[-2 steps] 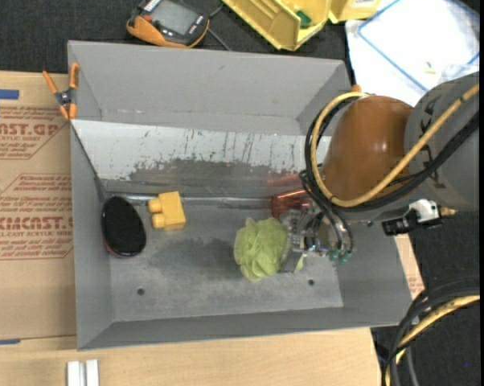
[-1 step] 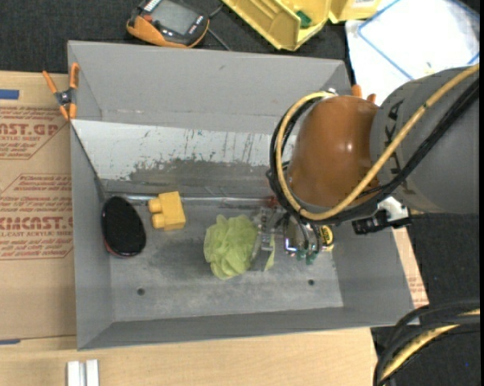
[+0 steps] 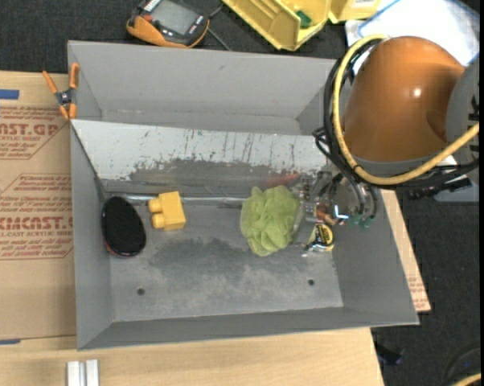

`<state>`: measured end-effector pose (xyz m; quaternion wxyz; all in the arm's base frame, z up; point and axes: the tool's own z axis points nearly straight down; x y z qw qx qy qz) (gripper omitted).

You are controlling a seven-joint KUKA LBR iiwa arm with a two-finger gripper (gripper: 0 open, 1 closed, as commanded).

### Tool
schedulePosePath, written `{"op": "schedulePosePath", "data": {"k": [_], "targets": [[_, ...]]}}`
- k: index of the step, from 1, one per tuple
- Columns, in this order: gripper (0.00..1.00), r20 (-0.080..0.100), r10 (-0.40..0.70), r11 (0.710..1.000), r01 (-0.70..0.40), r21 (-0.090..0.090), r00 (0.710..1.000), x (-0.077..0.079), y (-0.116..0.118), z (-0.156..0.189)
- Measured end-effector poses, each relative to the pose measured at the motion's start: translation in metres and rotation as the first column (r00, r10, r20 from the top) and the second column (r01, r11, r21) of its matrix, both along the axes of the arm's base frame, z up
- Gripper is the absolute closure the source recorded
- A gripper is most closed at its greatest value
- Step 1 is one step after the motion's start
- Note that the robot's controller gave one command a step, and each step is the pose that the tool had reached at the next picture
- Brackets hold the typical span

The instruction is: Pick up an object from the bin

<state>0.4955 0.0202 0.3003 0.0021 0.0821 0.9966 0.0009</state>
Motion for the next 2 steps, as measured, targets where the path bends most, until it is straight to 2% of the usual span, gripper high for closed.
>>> {"op": "schedulePosePath", "data": {"k": [1,2], "targets": [[1.0,0.004,-0.086,0.996,0.086,0.003,0.996,-0.009,0.008,-0.083],[1.0,0.022,-0.033,0.999,0.033,0.003,0.999,0.006,0.062,-0.042]]}}
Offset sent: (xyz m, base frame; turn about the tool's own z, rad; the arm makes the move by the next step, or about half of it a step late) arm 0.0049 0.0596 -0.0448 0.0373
